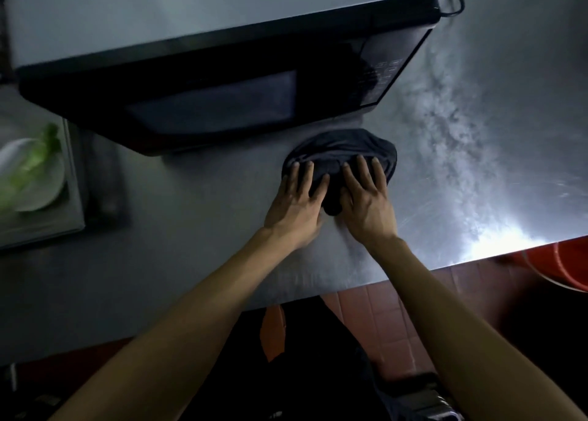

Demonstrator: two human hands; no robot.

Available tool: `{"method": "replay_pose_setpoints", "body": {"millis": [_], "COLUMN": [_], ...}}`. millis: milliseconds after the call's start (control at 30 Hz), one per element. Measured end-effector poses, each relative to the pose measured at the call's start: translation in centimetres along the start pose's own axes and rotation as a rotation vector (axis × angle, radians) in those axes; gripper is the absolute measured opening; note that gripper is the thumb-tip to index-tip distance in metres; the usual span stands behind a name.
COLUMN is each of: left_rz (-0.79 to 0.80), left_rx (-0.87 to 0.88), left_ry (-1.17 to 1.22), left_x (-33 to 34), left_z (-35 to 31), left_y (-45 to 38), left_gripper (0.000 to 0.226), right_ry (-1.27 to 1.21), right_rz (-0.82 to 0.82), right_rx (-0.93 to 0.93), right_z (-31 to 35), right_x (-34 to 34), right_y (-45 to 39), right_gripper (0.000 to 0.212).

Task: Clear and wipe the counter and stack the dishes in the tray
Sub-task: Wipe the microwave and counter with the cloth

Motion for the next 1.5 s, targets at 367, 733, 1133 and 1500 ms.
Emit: {"method": "replay_pose_setpoints", "body": {"millis": [367,733,1133,1500], "left_rz": [-0.015,-0.152,-0.118,-0.164], "left_rx": [-0.082,-0.21,-0.22,-0.183], "left_ry": [0.08,0.116,0.001,-0.079], "left_x": [-1.0,-4.1,-6.1,-7.4], "left_z": [10.4,23.8,24.7,20.0], "left_y": [8.9,18.1,13.7,7.8], "left_gripper": [0.08,0.076,0.085,0.092], "right_ry": [-0.096,-0.087,-0.094,-0.169], "right_rz": [0.229,0.343,0.401,0.293], "right_rx": [0.153,-0.072,-0.039,-0.037], "right_z": [11.2,26.7,26.2,19.0], "right_x": [1.2,1.0,2.0,1.7], "right_y": [-0.6,-6.0,-9.0,-10.6], "right_gripper": [0.058,0.048,0.063,0.06]}}
Point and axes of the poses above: each hand's wrist, its own y-axis away from the middle knuckle, its own x-axis out of the palm, z = x × y, the point moved 10 cm from there along -y, towards the middle knuckle, and after that the axes turned 12 degrees about y, right-handed, at the moved point
